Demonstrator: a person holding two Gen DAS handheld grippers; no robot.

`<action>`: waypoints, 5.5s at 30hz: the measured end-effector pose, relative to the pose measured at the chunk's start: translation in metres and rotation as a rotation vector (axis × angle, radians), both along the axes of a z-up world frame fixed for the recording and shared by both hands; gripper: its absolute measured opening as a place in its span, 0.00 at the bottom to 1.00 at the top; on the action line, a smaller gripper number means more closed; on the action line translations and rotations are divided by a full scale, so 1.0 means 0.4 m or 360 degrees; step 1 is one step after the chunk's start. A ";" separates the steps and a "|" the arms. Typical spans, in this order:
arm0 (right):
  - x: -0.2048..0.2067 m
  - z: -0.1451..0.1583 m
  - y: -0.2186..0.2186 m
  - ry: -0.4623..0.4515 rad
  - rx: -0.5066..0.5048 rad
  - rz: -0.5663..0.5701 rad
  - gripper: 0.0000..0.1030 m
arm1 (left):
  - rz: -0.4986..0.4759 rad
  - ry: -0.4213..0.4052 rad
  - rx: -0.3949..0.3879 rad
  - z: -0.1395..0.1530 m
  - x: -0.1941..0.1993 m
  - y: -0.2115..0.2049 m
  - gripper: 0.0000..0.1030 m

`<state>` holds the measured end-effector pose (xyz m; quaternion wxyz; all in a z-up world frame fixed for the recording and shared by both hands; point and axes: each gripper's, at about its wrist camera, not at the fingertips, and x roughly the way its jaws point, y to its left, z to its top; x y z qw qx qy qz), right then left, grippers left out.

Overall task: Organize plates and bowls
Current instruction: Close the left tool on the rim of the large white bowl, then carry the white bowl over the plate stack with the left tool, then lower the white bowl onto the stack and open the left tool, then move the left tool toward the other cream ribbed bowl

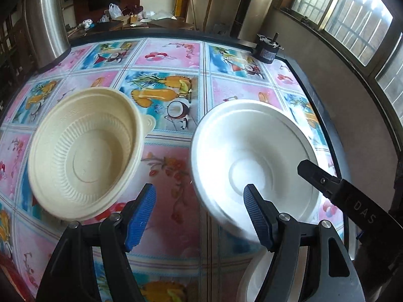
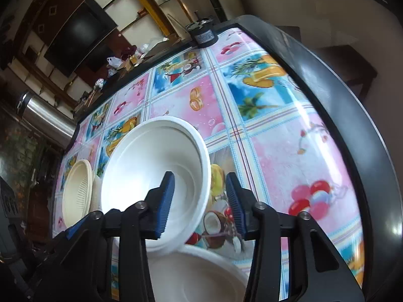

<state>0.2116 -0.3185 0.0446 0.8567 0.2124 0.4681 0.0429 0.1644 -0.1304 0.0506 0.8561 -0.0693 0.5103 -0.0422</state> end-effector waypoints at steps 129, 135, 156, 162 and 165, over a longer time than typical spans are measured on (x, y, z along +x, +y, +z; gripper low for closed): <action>-0.634 0.095 0.833 -0.0189 -0.0099 0.0957 0.22 | 0.0529 -0.0381 0.0384 0.093 -0.694 0.721 0.57; -0.627 0.104 0.752 -0.0194 -0.0066 0.0841 0.22 | 0.0412 -0.0482 0.0360 0.132 -0.674 0.632 0.73; -0.553 0.069 0.480 -0.0128 0.0009 0.0485 0.33 | 0.0181 -0.0404 0.0272 0.111 -0.511 0.422 0.73; -0.501 0.074 0.456 -0.0126 0.0027 0.0425 0.33 | 0.0198 -0.0400 0.0286 0.120 -0.459 0.414 0.73; -0.485 0.078 0.454 -0.0131 0.0037 0.0430 0.33 | 0.0202 -0.0406 0.0295 0.122 -0.441 0.409 0.73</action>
